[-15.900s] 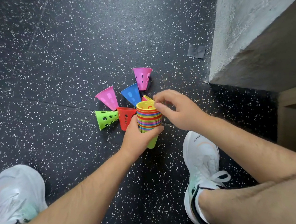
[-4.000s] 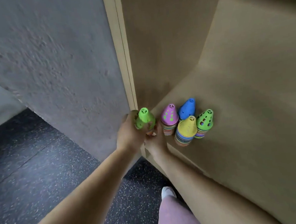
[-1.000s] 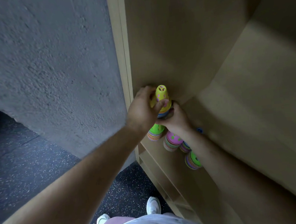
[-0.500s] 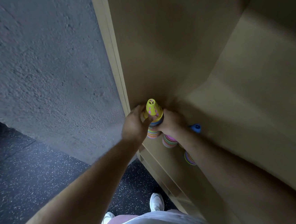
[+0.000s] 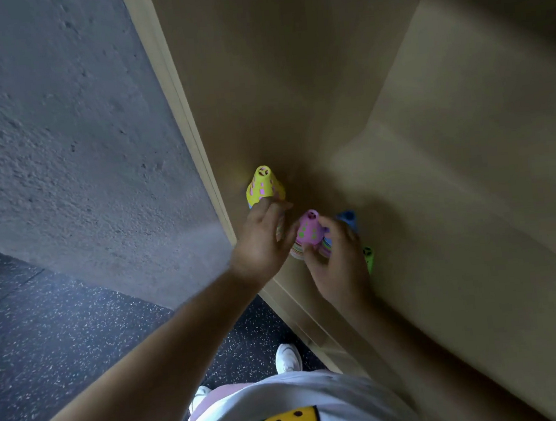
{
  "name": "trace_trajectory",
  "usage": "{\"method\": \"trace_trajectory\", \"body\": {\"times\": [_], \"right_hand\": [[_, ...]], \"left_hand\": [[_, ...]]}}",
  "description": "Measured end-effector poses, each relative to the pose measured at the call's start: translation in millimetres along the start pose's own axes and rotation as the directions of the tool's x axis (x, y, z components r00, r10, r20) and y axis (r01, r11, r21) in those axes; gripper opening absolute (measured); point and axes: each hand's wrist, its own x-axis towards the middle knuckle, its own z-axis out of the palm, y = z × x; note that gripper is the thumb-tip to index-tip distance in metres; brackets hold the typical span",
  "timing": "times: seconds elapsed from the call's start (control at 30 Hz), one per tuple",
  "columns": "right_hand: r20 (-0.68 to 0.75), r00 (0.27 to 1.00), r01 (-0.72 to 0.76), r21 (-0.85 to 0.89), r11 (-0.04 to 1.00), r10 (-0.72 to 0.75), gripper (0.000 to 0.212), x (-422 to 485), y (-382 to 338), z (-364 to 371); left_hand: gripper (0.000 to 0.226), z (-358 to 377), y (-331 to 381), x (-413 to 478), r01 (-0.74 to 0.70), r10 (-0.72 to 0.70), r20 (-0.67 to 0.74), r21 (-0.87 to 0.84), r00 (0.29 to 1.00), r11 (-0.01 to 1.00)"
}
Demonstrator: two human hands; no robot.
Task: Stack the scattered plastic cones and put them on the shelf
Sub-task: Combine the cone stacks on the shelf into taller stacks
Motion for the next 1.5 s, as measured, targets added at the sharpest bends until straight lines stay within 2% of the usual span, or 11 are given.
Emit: {"method": "trace_trajectory", "body": {"times": [0.2, 0.33, 0.43, 0.6, 0.7, 0.83, 0.97, 1.1, 1.23, 1.43, 1.5], "right_hand": [[0.094, 0.983, -0.169, 0.155, 0.973, 0.156, 0.050, -24.1, 24.9, 16.7], [0.116, 0.971, -0.224, 0.156, 0.962, 0.208, 0.053, -26.5, 38.9, 21.1], [0.162, 0.953, -0.280, 0.156, 0.947, 0.255, 0.059, -27.9, 45.1, 26.0], [0.262, 0.885, -0.440, 0.200, 0.876, 0.385, 0.065, -27.6, 44.8, 35.2], [0.325, 0.857, -0.457, 0.123, 0.881, 0.400, 0.082, -25.4, 51.8, 48.3], [0.361, 0.791, -0.535, 0.015, 0.845, 0.494, 0.097, -18.2, 80.8, 76.9], [0.359, 0.778, -0.552, -0.001, 0.834, 0.515, 0.086, -9.4, 83.5, 85.6], [0.459, 0.715, -0.658, 0.187, 0.729, 0.527, 0.079, -2.6, 78.6, 90.7], [0.437, 0.711, -0.698, 0.338, 0.632, 0.551, 0.084, 1.1, 83.5, 101.6], [0.360, 0.789, -0.613, 0.413, 0.673, 0.498, 0.069, -7.2, 73.8, 95.6], [0.352, 0.798, -0.602, 0.424, 0.676, 0.489, 0.076, -11.7, 60.8, 83.3]], "left_hand": [[0.053, 26.6, 10.1, 4.2, 0.046, -0.027, 0.227, -0.079, 0.974, 0.996], [0.066, 40.4, 3.4, 7.1, 0.009, -0.001, 0.337, -0.022, 0.941, 1.000], [0.062, 44.2, 1.7, 7.0, -0.001, -0.005, 0.378, 0.016, 0.926, 1.000], [0.043, 36.5, -5.0, -1.5, 0.009, -0.018, 0.328, 0.029, 0.945, 1.000], [0.031, 29.6, -14.5, -16.4, 0.030, -0.043, 0.303, 0.047, 0.952, 0.998], [0.032, 21.9, -20.2, -28.8, 0.043, -0.054, 0.254, 0.048, 0.966, 0.998], [0.035, 16.8, -25.4, -37.9, 0.094, -0.098, 0.220, 0.025, 0.971, 0.995], [0.033, 13.9, -34.2, -48.7, 0.132, -0.130, 0.194, 0.003, 0.972, 0.991], [0.036, 12.3, -40.3, -57.2, 0.181, -0.175, 0.159, -0.025, 0.972, 0.983], [0.032, 0.0, -35.8, -60.5, 0.253, -0.240, 0.100, -0.158, 0.966, 0.954], [0.035, -11.8, -27.6, -57.3, 0.278, -0.270, 0.065, -0.222, 0.961, 0.935]]}}
